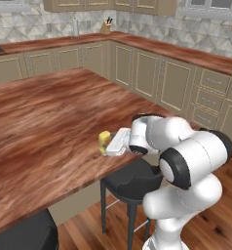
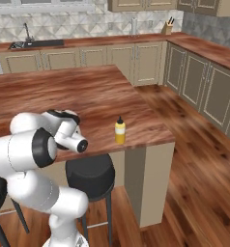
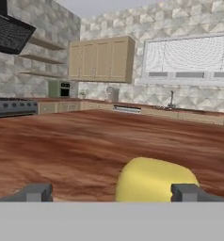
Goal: The dining table condiment station is running low on mustard. Refill the condiment station by opening the cabinet and taking the mustard from the cabinet and placing it on the dining table.
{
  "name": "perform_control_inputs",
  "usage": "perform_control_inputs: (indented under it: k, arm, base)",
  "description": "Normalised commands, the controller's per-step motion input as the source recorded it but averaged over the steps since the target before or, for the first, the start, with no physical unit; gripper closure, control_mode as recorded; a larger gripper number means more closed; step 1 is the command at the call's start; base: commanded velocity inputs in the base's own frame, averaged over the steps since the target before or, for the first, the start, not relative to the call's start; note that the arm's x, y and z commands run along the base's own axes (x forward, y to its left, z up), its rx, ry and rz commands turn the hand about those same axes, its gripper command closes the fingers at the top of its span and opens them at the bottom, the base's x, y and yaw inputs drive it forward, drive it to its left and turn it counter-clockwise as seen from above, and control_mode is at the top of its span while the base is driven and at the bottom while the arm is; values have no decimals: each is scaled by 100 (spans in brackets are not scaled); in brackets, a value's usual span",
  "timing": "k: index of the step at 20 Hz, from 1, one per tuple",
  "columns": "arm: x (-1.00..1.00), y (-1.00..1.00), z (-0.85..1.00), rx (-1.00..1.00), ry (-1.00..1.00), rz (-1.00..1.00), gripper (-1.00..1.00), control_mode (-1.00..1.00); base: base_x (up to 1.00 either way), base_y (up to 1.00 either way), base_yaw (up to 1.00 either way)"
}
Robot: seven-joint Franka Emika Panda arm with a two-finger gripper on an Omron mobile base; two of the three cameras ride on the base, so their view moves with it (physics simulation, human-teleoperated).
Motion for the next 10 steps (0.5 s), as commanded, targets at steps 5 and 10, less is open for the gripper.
perform_control_inputs:
  k: [5,10]
  arm:
    - [-41,-8,49,0,0,-4,-100,-100]
    - [-55,-14,58,0,0,-6,-100,-100]
  base:
    - [0,0,0]
    - [0,0,0]
